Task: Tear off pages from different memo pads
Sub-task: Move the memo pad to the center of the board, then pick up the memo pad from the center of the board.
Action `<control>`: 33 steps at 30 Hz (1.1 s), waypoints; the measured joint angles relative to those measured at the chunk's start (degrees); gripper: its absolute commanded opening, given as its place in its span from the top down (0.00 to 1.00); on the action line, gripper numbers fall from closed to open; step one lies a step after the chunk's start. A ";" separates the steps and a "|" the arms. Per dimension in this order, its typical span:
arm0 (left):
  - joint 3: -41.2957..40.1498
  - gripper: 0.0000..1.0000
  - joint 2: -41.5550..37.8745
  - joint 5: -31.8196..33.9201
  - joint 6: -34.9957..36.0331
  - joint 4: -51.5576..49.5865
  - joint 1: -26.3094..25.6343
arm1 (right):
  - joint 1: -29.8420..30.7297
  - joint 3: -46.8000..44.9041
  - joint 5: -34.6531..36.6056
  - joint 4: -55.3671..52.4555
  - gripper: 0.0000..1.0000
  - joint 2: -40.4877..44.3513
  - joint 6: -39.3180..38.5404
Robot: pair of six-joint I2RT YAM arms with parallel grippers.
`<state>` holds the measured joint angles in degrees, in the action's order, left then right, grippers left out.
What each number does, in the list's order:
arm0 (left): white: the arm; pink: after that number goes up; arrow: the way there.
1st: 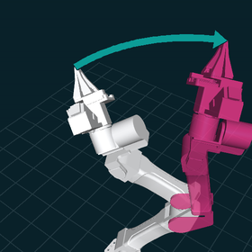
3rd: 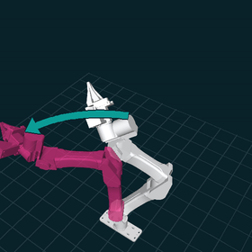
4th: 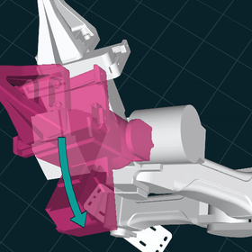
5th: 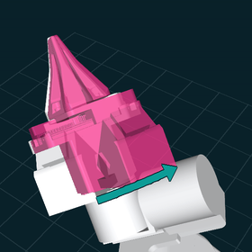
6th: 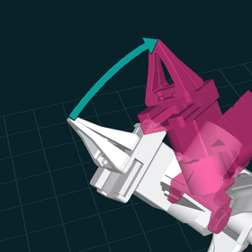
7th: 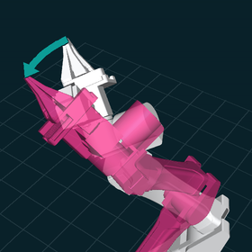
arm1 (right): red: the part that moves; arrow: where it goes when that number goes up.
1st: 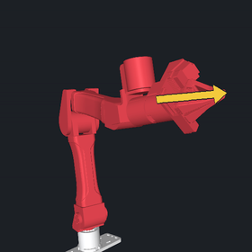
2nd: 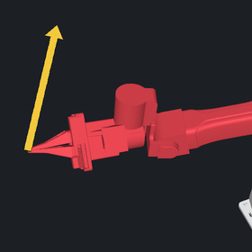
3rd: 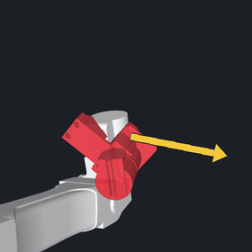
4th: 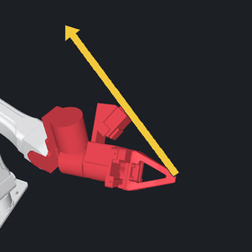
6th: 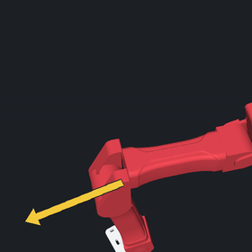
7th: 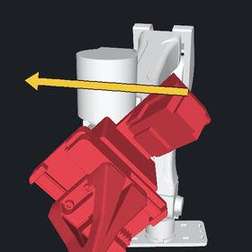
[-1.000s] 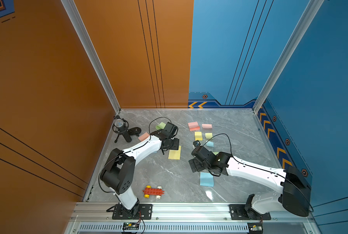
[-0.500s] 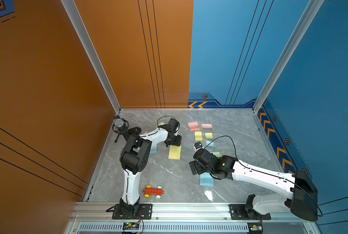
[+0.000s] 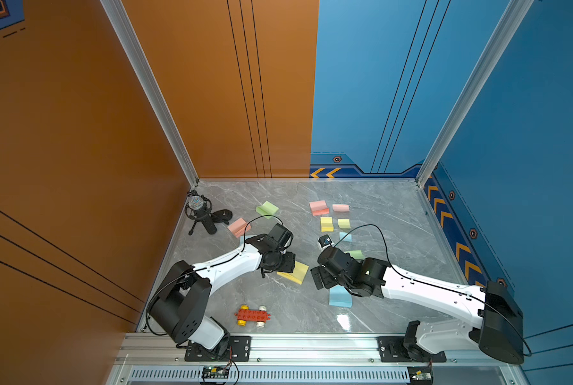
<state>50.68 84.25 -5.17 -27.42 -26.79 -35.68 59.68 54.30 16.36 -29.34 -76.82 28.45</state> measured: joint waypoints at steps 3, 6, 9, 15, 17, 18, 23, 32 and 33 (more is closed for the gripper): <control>-3.54 0.28 -4.94 0.46 -0.61 0.02 0.02 | 0.00 0.00 -0.07 0.02 0.00 -0.15 -1.18; -6.60 0.24 -7.80 1.88 -0.94 -0.02 0.46 | 0.00 0.02 -0.28 0.00 0.00 -0.74 -2.12; -8.00 0.25 -8.81 2.67 -0.96 0.00 0.48 | 0.00 0.35 -0.85 -0.02 0.00 -1.64 -2.97; -10.54 0.26 -10.86 5.16 -1.16 0.24 -0.02 | 0.00 1.60 -1.22 -0.07 0.00 -2.82 -3.54; -11.06 0.26 -10.99 5.55 -1.14 0.20 -0.02 | 0.00 1.84 -1.22 -0.07 0.00 -3.19 -3.61; -11.21 0.27 -10.95 5.81 -1.16 0.20 -0.04 | 0.02 1.97 -1.22 -0.09 0.00 -3.52 -3.61; -11.26 0.27 -9.94 6.54 -1.14 0.70 -0.35 | 0.00 3.28 -1.22 -0.22 0.00 -5.40 -3.63; -11.26 0.28 -7.37 6.69 -1.11 2.89 -0.33 | 0.02 3.76 -1.20 -0.22 0.00 -5.92 -3.63; -11.26 0.28 -6.80 6.67 -1.07 3.08 -0.33 | 0.02 3.76 -1.18 -0.22 0.00 -5.92 -3.63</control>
<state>39.42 77.45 1.50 -28.49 -23.70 -36.01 59.70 58.06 15.18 -29.56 -82.74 24.82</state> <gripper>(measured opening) 0.722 0.996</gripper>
